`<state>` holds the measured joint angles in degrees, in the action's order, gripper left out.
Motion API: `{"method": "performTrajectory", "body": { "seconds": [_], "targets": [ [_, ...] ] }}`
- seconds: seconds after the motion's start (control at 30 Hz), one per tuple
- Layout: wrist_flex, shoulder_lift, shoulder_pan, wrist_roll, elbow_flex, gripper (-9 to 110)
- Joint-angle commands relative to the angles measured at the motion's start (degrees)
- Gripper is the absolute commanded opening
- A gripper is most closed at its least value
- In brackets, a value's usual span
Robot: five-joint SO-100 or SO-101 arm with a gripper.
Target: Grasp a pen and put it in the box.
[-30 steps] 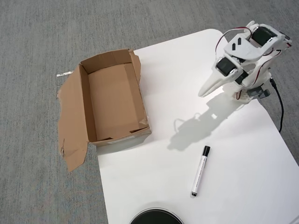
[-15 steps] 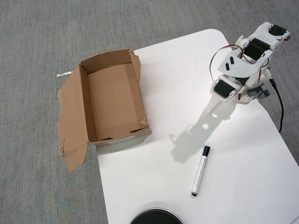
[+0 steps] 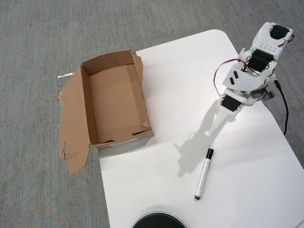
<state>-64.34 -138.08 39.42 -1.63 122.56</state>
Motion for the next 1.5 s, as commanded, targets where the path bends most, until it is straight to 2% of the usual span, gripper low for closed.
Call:
{"method": "performTrajectory", "body": {
  "seconds": [0.0, 0.37, 0.87, 1.2, 1.47],
  "targets": [
    [4.0, 1.1, 2.4, 0.0, -2.1, 27],
    [15.6, 7.2, 2.9, -0.2, -2.2, 27],
    [14.9, 31.0, 1.8, -0.7, -21.9, 27],
    [15.6, 39.1, -2.9, -0.8, -21.8, 27],
    [14.7, 43.6, -2.2, -0.8, -21.5, 27]
  ]
}}
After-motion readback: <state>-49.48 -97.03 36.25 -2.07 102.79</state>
